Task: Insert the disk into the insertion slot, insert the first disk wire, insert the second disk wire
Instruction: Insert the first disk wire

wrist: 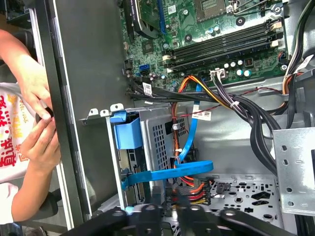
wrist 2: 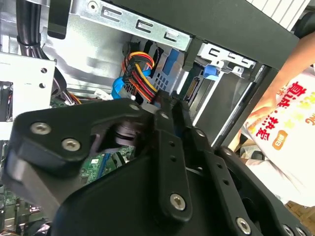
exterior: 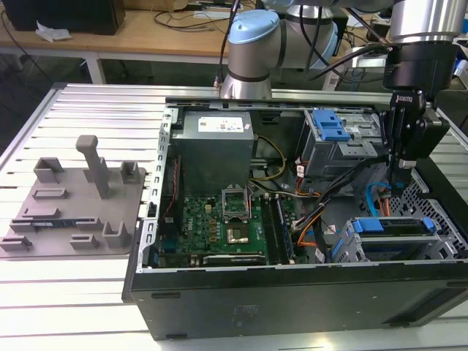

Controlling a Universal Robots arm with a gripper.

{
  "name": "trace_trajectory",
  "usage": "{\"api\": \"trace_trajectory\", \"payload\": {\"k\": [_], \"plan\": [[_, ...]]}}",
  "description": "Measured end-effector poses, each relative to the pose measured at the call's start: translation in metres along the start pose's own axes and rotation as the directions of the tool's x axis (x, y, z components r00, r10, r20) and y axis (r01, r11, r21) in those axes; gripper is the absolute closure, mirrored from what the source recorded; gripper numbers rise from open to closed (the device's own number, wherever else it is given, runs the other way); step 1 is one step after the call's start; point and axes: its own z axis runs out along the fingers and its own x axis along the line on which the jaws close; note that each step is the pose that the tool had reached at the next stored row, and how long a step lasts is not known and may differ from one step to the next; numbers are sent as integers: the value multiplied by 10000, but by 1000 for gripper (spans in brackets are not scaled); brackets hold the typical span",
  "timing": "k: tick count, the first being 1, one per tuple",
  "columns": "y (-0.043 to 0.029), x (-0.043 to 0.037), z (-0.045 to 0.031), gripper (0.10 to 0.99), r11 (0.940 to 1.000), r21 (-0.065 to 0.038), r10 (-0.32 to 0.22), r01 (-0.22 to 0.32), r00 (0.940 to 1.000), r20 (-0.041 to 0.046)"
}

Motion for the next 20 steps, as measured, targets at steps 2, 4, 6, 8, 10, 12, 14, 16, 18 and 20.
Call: {"api": "trace_trajectory", "payload": {"k": [2, 4, 6, 8, 10, 12, 14, 16, 18, 20], "plan": [[0, 0, 0, 890, 10000, 1, 0, 0, 10000, -1], [0, 0, 0, 890, 10000, 0, 0, 0, 10000, -1], [0, 0, 0, 890, 10000, 1, 0, 0, 10000, -3], [0, 0, 0, 890, 10000, 1, 0, 0, 10000, -5], [0, 0, 1, 890, 10000, 1, 0, 0, 10000, -5], [0, -3, 3, 890, 10000, 11, -18, 18, 10000, -3], [1, -5, 8, 890, 10000, 26, -46, 46, 10000, 2], [1, -8, 14, 890, 10000, 41, -73, 73, 10000, 2], [2, -10, 17, 890, 10000, 43, -75, 75, 10000, 3], [2, -11, 19, 922, 10000, 43, -75, 75, 10000, 3]]}}
